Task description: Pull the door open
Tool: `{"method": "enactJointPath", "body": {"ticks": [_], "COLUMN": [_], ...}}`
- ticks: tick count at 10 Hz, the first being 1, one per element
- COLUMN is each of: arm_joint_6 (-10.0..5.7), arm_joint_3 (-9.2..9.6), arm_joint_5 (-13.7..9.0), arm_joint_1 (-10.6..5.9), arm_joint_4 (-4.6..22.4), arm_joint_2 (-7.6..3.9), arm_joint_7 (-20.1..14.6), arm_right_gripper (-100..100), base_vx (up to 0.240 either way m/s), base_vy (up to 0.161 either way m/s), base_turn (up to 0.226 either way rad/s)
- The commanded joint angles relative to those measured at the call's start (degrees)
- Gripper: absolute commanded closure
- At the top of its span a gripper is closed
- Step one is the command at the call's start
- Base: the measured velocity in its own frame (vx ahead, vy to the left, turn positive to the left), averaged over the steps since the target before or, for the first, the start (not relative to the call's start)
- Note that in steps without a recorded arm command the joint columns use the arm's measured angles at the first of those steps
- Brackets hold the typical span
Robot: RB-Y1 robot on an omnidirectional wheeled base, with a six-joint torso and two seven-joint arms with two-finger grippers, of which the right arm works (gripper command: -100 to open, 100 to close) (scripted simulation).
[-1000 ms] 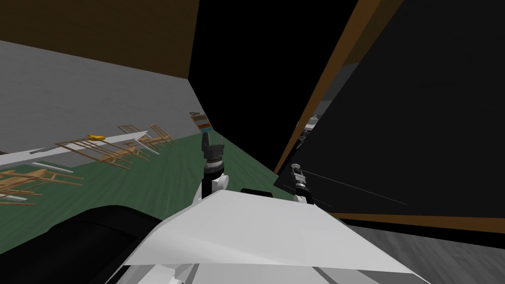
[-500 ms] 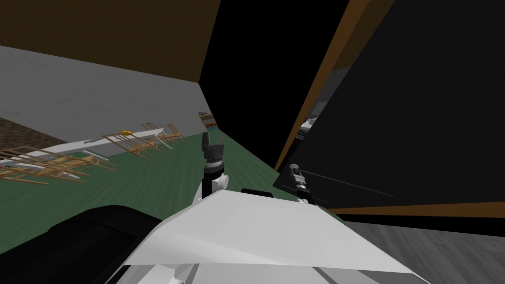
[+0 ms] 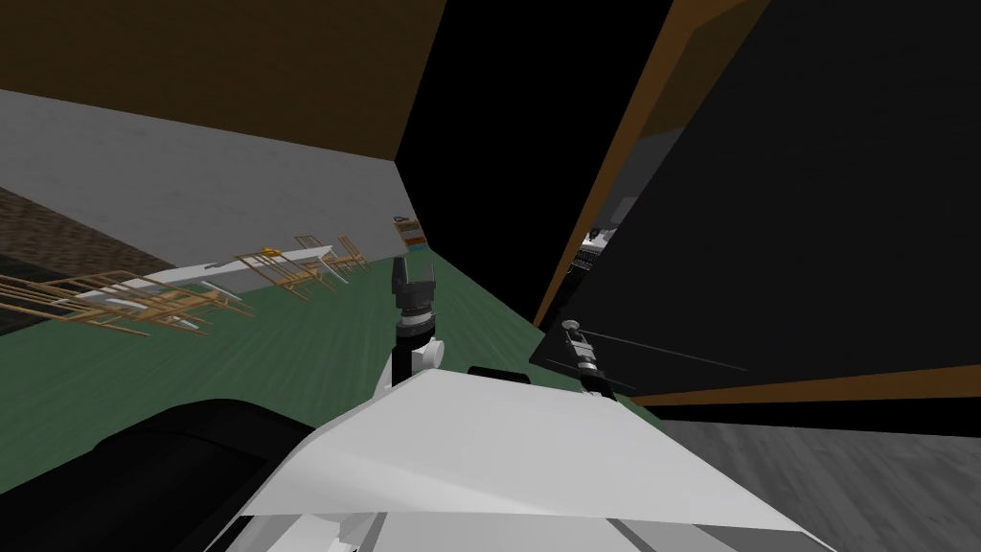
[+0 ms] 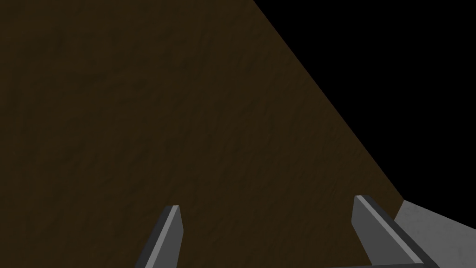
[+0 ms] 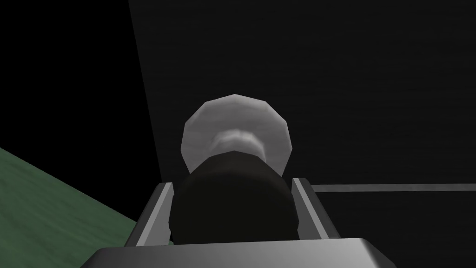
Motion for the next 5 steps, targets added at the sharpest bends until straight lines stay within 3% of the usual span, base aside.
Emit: {"method": "enactJointPath", "body": {"ticks": [1,5], "arm_joint_6": [-1.43,-3.67], "arm_joint_3": [1.35,4.1], "arm_joint_5": [0.73,2.18], "arm_joint_1": [0.42,1.83], "arm_joint_4": [0.57,-0.06], "arm_joint_2": [-0.78,-2.97], "arm_joint_7": [-1.53,-4.47], "arm_right_gripper": [100,100], "base_vx": [-0.235,-0.223], "base_vy": [-0.043,-0.054], "base_turn": [0.093,0.076]}}
